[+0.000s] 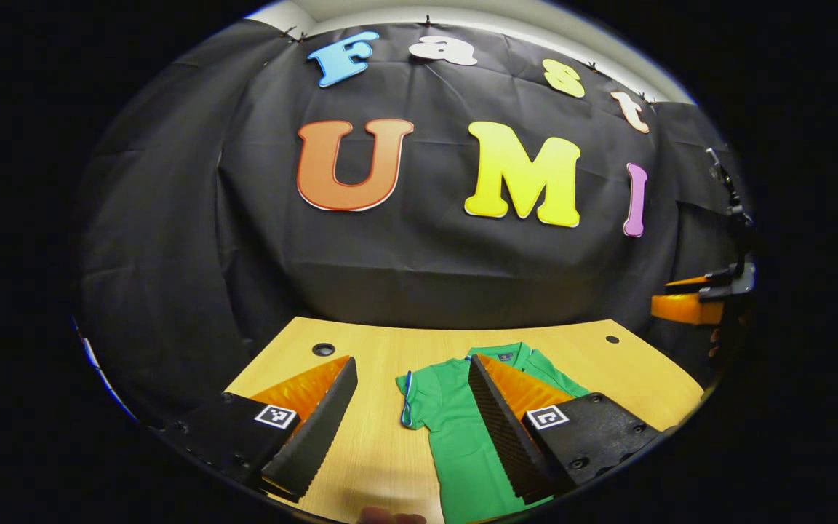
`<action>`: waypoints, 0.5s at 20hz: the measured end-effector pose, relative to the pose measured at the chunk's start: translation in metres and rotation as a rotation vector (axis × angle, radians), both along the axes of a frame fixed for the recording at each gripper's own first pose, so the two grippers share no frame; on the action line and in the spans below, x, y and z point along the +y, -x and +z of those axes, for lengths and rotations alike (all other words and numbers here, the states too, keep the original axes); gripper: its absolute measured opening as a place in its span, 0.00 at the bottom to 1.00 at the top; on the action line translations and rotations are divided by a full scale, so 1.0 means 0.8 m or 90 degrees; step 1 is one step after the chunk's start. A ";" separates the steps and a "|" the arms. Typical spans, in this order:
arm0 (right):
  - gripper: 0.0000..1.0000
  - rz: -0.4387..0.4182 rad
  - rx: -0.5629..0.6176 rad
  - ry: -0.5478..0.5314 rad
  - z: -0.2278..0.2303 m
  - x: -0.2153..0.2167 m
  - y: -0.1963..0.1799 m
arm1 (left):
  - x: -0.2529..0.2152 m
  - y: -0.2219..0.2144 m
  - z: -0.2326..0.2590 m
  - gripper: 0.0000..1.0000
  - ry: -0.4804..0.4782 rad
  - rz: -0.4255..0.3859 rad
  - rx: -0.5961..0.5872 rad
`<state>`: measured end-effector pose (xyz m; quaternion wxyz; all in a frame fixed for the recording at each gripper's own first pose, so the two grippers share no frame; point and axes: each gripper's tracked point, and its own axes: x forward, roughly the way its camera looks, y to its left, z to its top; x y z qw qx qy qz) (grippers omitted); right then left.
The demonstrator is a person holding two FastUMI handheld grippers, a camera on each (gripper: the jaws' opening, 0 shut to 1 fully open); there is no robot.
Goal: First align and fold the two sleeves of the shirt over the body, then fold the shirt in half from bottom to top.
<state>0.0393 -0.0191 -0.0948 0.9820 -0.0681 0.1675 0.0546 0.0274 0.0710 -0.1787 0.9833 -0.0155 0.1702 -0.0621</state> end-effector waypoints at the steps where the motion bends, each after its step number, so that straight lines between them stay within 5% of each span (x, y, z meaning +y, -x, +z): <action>1: 0.80 -0.008 -0.005 -0.005 0.010 -0.006 0.010 | -0.005 -0.011 -0.010 0.99 0.008 -0.013 0.005; 10: 0.80 -0.046 0.033 -0.002 0.001 -0.044 0.079 | -0.015 -0.125 -0.174 0.99 0.037 -0.062 0.113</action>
